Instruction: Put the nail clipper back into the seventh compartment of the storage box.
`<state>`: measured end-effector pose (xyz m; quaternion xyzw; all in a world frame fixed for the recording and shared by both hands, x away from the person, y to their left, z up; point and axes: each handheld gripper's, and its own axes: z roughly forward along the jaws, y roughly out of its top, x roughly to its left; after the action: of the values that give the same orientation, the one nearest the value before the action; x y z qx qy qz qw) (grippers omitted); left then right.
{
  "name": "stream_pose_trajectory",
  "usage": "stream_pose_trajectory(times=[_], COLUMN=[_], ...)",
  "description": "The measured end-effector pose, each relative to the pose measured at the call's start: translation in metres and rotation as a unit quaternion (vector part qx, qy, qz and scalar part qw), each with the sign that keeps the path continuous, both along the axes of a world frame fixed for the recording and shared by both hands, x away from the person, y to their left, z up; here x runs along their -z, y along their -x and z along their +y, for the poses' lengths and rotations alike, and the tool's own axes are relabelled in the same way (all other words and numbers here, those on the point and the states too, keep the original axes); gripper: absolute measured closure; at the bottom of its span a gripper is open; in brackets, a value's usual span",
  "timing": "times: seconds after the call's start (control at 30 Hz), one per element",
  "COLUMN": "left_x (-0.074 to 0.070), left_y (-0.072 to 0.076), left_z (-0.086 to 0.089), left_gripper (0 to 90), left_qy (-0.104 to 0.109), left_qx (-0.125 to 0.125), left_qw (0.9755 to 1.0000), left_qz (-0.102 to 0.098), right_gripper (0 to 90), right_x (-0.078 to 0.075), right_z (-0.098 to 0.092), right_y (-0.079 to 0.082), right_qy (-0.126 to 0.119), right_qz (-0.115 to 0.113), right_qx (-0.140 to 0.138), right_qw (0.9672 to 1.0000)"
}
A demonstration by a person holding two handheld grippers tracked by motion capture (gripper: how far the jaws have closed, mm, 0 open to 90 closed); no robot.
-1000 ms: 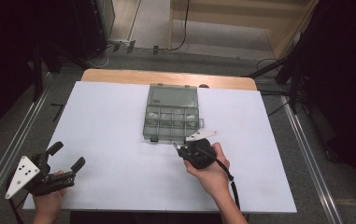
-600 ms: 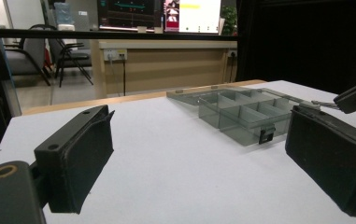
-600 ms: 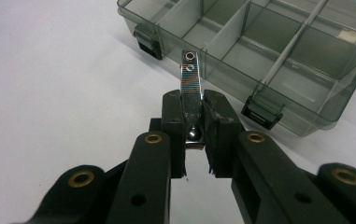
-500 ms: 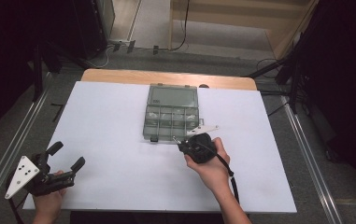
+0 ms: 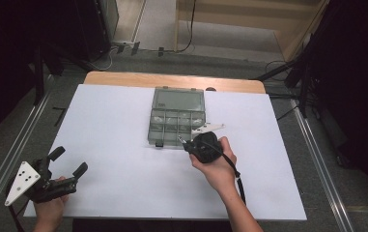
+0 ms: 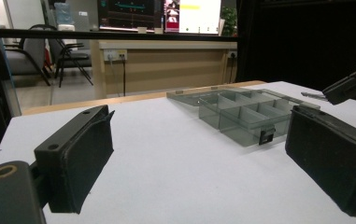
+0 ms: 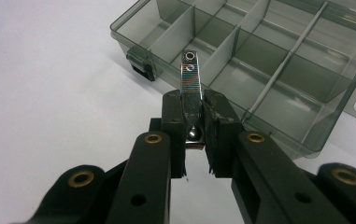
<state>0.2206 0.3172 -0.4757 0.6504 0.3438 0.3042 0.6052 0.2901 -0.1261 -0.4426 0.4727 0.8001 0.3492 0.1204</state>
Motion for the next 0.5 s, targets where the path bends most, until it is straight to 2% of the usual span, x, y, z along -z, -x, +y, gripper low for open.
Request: stream_pose_trajectory(times=[0.5], left_x=[0.000], left_y=[0.000], left_z=[0.000], left_gripper=[7.2], left_qy=[0.001], left_qx=[0.000], left_qw=[1.0000], left_qz=[0.000], right_gripper=[81.5], right_x=[-0.003], right_z=[0.001], right_y=[-0.012], right_qy=[0.001], right_qz=[-0.001], right_qx=[0.004], right_qw=[1.0000])
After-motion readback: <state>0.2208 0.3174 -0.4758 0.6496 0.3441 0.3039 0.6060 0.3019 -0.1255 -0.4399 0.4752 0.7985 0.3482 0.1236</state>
